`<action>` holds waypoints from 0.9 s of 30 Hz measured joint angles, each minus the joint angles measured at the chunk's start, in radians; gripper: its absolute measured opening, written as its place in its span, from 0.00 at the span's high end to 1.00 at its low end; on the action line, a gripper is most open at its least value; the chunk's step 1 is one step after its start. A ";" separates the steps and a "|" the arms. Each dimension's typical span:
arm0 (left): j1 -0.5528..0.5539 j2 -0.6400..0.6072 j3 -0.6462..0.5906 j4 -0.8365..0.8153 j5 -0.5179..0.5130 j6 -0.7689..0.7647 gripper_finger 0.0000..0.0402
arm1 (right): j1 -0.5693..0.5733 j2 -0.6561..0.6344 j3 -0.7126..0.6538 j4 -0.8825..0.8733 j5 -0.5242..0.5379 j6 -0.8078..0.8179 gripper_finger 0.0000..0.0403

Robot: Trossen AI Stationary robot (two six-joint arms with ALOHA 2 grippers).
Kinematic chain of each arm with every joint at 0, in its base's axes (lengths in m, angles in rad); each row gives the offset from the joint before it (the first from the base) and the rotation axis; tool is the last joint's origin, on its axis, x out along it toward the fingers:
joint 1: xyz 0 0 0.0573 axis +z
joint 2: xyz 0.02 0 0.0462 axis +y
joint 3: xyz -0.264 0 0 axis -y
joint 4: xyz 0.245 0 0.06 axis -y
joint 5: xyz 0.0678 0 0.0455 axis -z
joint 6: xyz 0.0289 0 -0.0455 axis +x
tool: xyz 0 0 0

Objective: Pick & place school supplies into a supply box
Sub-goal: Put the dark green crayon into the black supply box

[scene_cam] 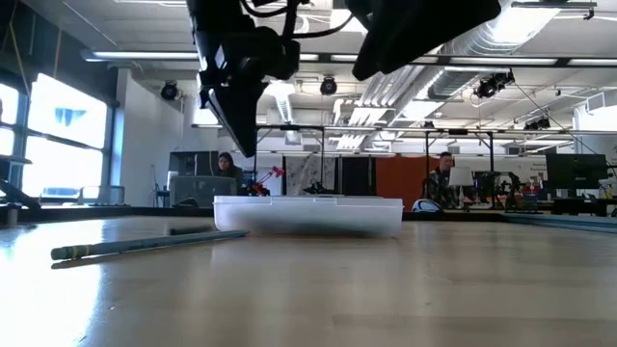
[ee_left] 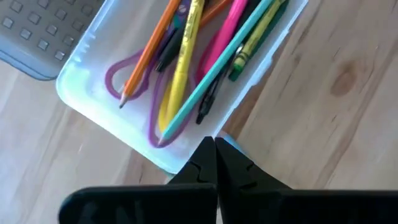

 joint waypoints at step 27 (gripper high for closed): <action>-0.304 0.226 0.013 -0.220 -0.447 -0.897 0.53 | 0.000 0.001 0.000 -0.045 0.000 0.064 0.72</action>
